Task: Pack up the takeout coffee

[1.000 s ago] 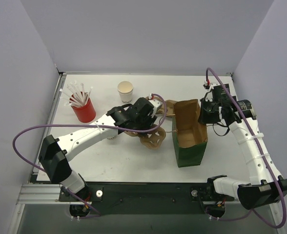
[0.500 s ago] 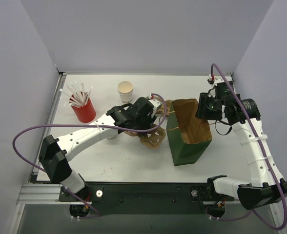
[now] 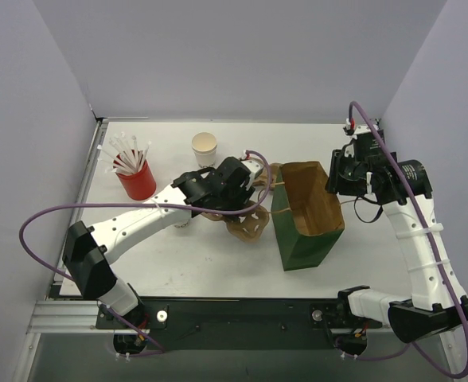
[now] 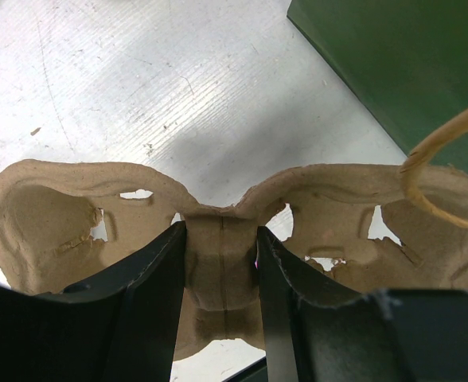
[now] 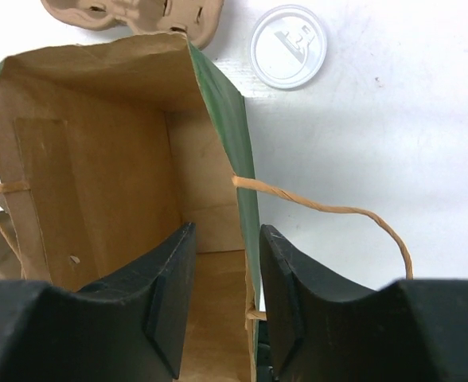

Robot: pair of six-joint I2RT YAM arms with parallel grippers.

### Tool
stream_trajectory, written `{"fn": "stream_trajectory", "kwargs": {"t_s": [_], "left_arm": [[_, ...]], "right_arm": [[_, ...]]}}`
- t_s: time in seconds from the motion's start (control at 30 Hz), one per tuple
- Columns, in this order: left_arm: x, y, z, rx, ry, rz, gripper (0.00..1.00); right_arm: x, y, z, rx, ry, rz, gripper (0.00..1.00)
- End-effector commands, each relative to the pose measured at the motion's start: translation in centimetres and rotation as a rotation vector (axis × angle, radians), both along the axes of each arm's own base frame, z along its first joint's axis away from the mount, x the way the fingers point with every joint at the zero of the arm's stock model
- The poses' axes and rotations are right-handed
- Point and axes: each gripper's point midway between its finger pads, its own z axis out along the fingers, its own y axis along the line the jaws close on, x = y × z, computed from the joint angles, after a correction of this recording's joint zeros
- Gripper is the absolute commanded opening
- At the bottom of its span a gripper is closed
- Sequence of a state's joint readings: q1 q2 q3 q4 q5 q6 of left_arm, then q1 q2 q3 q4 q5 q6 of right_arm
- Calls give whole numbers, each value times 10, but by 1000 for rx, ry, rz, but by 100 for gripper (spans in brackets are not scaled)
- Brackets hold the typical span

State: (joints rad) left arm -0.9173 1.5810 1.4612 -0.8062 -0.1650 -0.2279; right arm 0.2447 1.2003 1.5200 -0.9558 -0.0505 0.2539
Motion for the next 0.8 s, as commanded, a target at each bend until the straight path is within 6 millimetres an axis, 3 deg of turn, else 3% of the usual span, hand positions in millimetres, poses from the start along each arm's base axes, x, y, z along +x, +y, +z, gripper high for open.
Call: {"fn": "stream_trajectory", "kwargs": {"t_s": [0.0,0.4,0.47,0.53,0.63,0.77], "left_arm": [[4,2,41,-66,-75,17,48],[0,13,61,-78,-108,33,47],[0,17,69,-86,-124,40,47],[0,20,76,-89,-139,45,47],[1,23,88,-102,-162,53,47],[2,24,114,-146,-207,51,47]], "right_arm": [[-9,-7,-10,-57,55,-8,31],[-7,-8,-25,-102,103,-12,18],[-6,-8,-24,-107,99,-14,10],[-5,-7,-18,-105,81,-15,0],[-5,-8,-8,-152,55,-19,0],[-1,-3,20,-234,-13,3,0]]}}
